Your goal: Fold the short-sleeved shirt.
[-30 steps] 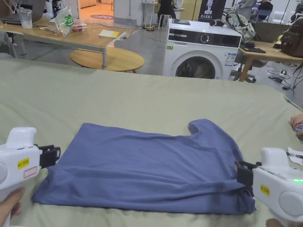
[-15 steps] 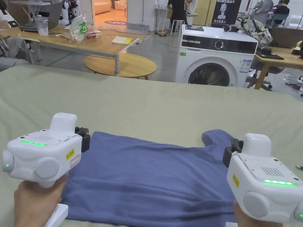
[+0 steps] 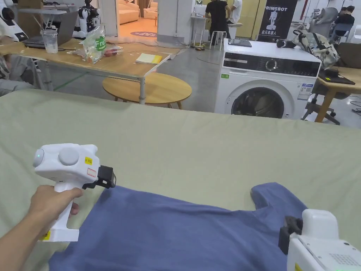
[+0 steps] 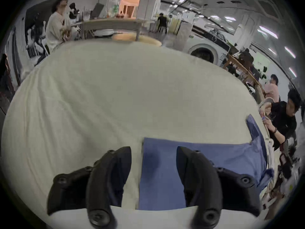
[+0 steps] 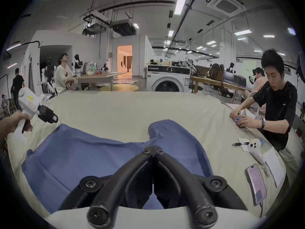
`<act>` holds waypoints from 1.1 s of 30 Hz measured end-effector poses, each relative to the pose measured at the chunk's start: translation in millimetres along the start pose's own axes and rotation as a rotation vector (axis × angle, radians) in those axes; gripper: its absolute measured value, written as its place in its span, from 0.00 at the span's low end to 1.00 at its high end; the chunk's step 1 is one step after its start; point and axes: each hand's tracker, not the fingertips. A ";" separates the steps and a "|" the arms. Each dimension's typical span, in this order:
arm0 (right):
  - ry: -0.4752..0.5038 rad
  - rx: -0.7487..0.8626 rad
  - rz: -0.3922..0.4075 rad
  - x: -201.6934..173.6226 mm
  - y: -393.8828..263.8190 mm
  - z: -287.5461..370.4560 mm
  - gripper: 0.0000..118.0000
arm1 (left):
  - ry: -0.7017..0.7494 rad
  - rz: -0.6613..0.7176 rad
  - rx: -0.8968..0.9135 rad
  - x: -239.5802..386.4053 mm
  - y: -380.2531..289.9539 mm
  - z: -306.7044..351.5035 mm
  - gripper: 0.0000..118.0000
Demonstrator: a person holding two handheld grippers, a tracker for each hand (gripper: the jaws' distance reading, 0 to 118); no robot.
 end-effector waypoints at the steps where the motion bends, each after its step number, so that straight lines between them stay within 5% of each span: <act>1: -0.003 -0.015 0.000 2.6 -1.3 -3.3 0.00 | 0.001 0.003 -0.044 -1.6 5.1 -13.4 0.54; 5: -0.014 -0.050 -0.002 9.6 -6.8 -14.5 0.00 | 0.094 -0.052 -0.181 5.5 2.6 -50.3 0.54; 10: -0.016 -0.097 -0.013 19.1 -11.0 -21.2 0.00 | 0.143 -0.200 -0.109 33.1 -8.5 -42.3 0.48; 11: -0.017 -0.103 -0.015 20.8 -10.4 -22.5 0.00 | 0.126 -0.201 -0.104 35.4 -10.3 -40.9 0.41; 13: -0.018 -0.113 -0.017 25.0 -8.2 -23.3 0.00 | 0.113 -0.206 -0.077 37.4 -11.0 -34.6 0.05; 14: -0.018 -0.121 -0.022 28.0 -5.5 -24.3 0.00 | 0.097 -0.205 -0.065 35.2 -9.3 -31.6 0.00; 22: -0.033 -0.218 -0.059 71.0 40.2 -50.8 0.00 | 0.012 -0.170 0.072 36.3 -27.6 15.9 0.00; 23: -0.029 -0.263 -0.064 80.4 48.5 -62.3 0.06 | 0.009 -0.171 0.092 36.6 -31.4 24.4 0.00; 25: -0.025 -0.316 -0.085 96.4 59.7 -82.9 0.41 | 0.007 -0.167 0.118 36.8 -38.0 37.1 0.00; 26: -0.028 -0.356 -0.097 104.2 64.8 -95.4 0.49 | 0.001 -0.166 0.132 33.4 -38.7 41.9 0.00; 30: -0.057 -0.457 -0.012 122.0 69.0 -141.9 0.51 | -0.022 -0.154 0.164 29.0 -46.2 56.5 0.00; 33: -0.038 -0.540 -0.023 134.6 60.9 -176.8 0.51 | -0.021 -0.149 0.168 27.2 -50.3 60.7 0.00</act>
